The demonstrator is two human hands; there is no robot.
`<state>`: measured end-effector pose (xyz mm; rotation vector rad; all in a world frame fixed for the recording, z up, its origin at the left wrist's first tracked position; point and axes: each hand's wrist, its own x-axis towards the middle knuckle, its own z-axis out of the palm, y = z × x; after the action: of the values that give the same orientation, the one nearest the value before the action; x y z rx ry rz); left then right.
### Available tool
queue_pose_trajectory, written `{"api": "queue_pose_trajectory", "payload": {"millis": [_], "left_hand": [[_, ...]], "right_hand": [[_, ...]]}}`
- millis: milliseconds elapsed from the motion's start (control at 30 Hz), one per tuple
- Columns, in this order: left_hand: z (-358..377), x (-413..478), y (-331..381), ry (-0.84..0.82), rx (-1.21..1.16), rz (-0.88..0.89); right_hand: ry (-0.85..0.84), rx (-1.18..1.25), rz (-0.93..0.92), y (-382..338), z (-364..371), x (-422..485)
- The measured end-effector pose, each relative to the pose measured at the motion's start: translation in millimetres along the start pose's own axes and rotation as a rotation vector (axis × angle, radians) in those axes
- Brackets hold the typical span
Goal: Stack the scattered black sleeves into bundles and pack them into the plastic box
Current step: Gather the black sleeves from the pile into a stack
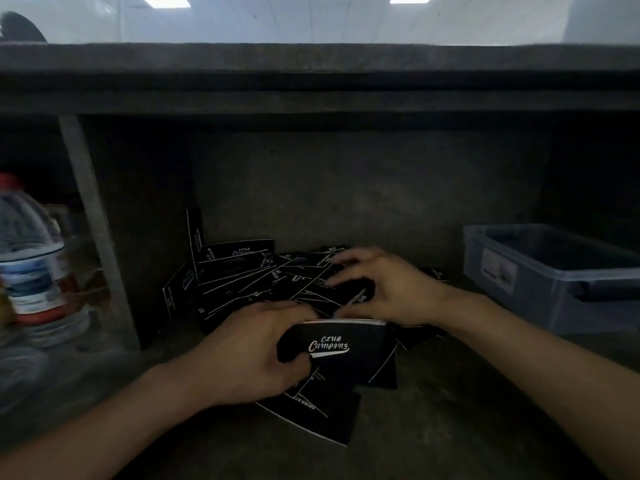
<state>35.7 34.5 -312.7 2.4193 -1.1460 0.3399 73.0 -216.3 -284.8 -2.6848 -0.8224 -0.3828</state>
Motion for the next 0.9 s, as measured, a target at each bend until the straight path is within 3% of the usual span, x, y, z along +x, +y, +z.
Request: {"api": "queue_pose_trajectory", "payload": {"millis": [233,400,500,633,800,900], "left_hand": [[6,2,1,0.043,-0.097,-0.008],[9,0,2,0.062,-0.126,-0.027],[10,1,2,0.069,-0.123,-0.037],[10,0,4,0.043,-0.139,-0.036],[9,0,6,0.05,-0.146,-0.03],[10,0,5,0.059,-0.131,-0.025]], "right_hand": [[-0.061,-0.078,0.145,25,-15,-20],[-0.051,0.192,0.274,37,-30,-38],[-0.005,0.132,0.336,30,-21,-35],[0.071,-0.082,0.288,26,-13,-32],[0.0,0.014,0.252,28,-27,-37],[0.152,-0.077,0.228,33,-29,-36]]}}
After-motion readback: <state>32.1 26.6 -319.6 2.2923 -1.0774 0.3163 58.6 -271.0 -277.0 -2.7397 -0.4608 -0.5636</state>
